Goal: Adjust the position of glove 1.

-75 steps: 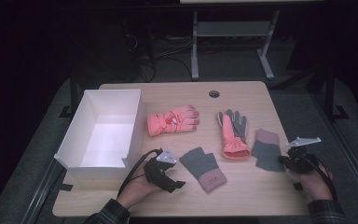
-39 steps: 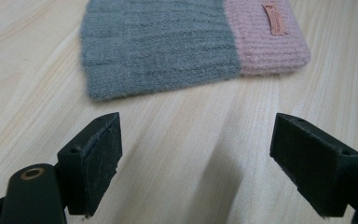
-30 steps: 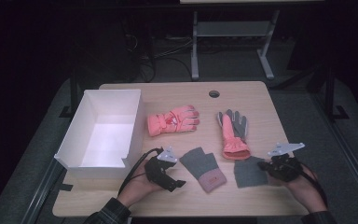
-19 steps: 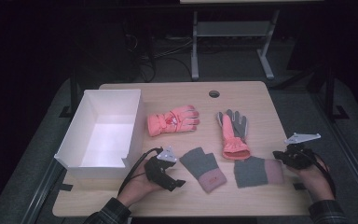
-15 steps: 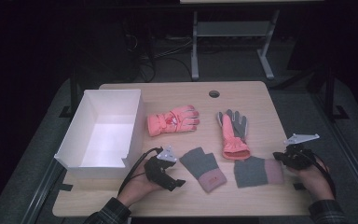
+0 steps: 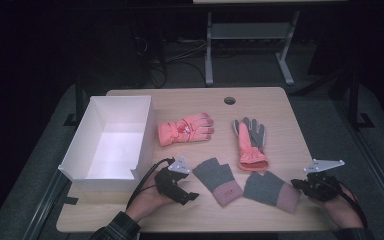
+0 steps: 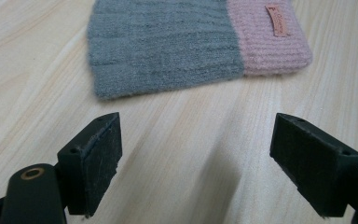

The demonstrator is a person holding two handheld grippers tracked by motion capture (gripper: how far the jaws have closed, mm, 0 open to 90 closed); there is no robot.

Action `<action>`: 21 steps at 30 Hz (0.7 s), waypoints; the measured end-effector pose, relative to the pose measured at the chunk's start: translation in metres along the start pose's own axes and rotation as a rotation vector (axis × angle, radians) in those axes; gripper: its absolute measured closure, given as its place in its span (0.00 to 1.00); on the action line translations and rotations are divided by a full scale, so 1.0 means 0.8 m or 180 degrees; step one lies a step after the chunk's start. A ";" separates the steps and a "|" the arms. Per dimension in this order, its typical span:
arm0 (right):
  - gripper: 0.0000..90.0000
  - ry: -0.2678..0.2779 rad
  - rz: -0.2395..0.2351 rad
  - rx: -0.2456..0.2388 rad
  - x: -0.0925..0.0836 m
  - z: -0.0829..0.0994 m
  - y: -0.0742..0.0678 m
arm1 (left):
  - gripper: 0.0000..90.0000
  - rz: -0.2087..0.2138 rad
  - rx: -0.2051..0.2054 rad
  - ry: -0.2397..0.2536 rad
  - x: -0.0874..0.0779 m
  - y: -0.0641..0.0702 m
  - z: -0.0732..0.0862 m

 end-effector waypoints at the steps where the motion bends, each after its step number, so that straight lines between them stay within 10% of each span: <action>1: 1.00 0.0004 -0.0012 0.0002 -0.002 0.000 -0.005 | 0.18 -0.0001 0.0003 -0.0010 0.000 0.000 0.001; 21: 0.71 0.0240 -0.0579 -0.0277 0.012 -0.013 -0.044 | 0.18 -0.0007 0.0031 -0.0072 0.003 -0.001 0.002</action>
Point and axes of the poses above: each handheld gripper's, and its own axes: x roughly forward along the jaws, z roughly out of its underside, y roughly to its right, the point moved 5 cm from there along x, roughly forward along the jaws, and after that the axes turned 12 degrees about -x, right-handed, at the moved point
